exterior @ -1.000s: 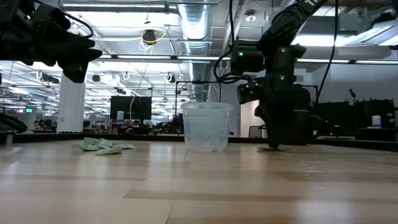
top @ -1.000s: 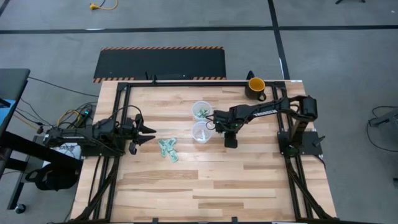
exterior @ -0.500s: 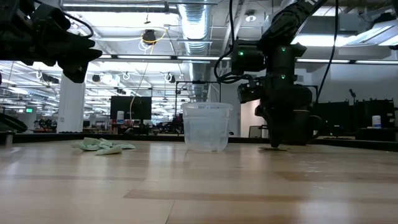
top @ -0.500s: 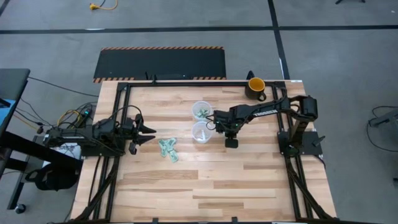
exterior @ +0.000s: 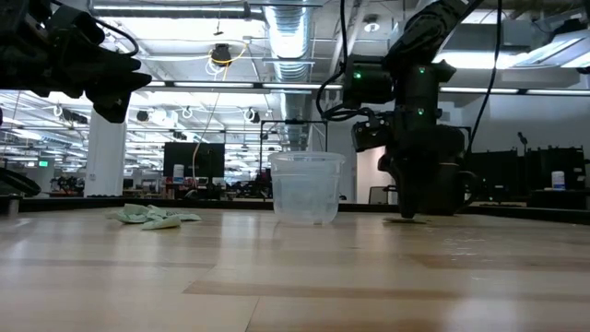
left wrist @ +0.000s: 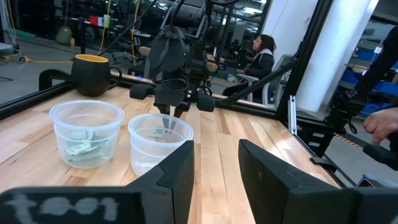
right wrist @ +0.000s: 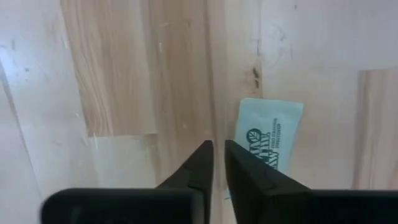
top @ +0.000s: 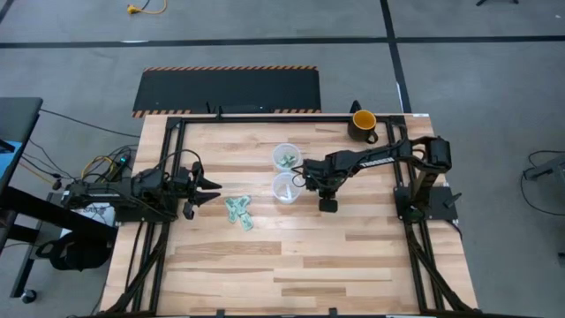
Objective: Pick and place items into bin
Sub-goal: Put the green stevia packet into the top transparent bin
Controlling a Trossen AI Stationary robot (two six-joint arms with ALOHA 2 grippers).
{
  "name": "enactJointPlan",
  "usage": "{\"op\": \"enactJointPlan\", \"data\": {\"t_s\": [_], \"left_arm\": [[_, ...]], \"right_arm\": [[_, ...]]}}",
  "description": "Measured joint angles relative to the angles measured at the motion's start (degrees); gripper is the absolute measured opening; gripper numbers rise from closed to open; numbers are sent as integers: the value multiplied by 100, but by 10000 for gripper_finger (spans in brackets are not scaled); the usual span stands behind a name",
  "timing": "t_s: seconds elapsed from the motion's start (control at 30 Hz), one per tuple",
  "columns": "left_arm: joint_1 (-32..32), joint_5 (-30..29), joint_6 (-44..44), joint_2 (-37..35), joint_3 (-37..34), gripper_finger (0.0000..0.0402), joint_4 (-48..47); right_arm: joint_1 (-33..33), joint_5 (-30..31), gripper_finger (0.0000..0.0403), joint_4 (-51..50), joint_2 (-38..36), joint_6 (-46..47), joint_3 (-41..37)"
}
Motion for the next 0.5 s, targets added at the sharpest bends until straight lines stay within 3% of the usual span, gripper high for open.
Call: {"op": "enactJointPlan", "data": {"t_s": [0.5], "left_arm": [[-1,0,0,0,2,114,0]], "right_arm": [[222,629,204,-9,-7,467,7]]}}
